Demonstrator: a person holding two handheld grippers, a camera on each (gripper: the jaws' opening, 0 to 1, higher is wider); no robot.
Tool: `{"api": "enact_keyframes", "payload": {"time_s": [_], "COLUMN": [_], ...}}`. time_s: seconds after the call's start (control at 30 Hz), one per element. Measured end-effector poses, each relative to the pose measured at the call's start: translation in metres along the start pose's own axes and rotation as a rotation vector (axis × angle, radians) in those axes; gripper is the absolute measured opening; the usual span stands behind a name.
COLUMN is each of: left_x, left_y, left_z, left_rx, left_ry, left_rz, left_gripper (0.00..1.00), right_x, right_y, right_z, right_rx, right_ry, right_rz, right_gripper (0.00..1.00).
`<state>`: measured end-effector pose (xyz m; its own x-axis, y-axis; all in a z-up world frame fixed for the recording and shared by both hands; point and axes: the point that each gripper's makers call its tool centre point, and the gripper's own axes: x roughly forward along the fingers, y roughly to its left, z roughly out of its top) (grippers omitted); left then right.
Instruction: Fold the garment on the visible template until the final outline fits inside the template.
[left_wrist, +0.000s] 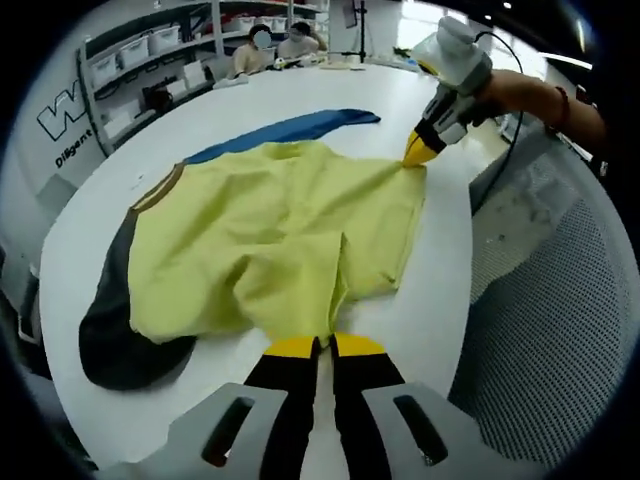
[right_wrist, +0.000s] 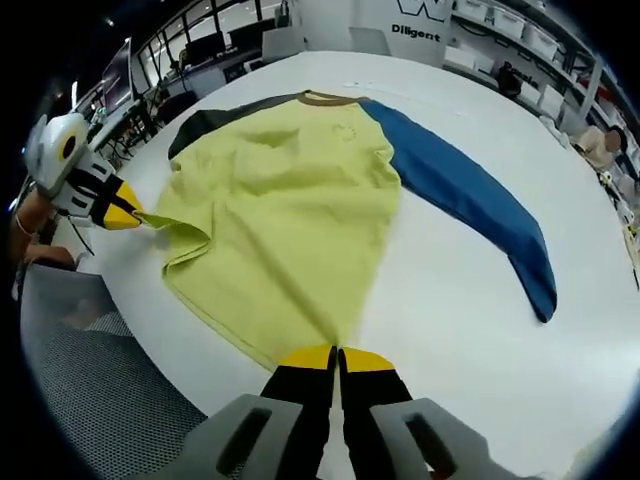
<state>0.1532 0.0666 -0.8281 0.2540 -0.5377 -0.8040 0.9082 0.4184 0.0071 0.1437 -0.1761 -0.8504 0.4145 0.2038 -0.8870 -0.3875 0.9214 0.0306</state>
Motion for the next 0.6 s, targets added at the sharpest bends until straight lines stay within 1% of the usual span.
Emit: {"api": "enact_keyframes", "payload": {"time_s": [0.17,0.37,0.43,0.5,0.6], "left_x": [-0.013,-0.027,-0.029,-0.032,-0.037], "left_y": [-0.007,-0.011,-0.011,-0.011,-0.011], "left_z": [-0.015,-0.040,-0.046,-0.054,-0.061], "left_rx": [0.048,0.081,0.081,0.056,0.047], "left_ry": [0.043,0.112,0.122,0.135,0.138], "left_rz": [-0.007,-0.003,-0.002,-0.004,0.006], "left_gripper": [0.03,0.03,0.03,0.03,0.03], "right_x": [-0.004,-0.007,-0.008,-0.008,-0.009], "right_y": [0.002,0.006,0.007,0.007,0.007], "right_z": [-0.007,-0.014,-0.016,-0.016,-0.018], "right_rx": [-0.011,-0.029,-0.036,-0.037,-0.038], "right_ry": [0.024,0.058,0.063,0.063,0.069], "right_rz": [0.009,0.012,0.012,0.012,0.011], "right_gripper": [0.00,0.00,0.00,0.00,0.00]}}
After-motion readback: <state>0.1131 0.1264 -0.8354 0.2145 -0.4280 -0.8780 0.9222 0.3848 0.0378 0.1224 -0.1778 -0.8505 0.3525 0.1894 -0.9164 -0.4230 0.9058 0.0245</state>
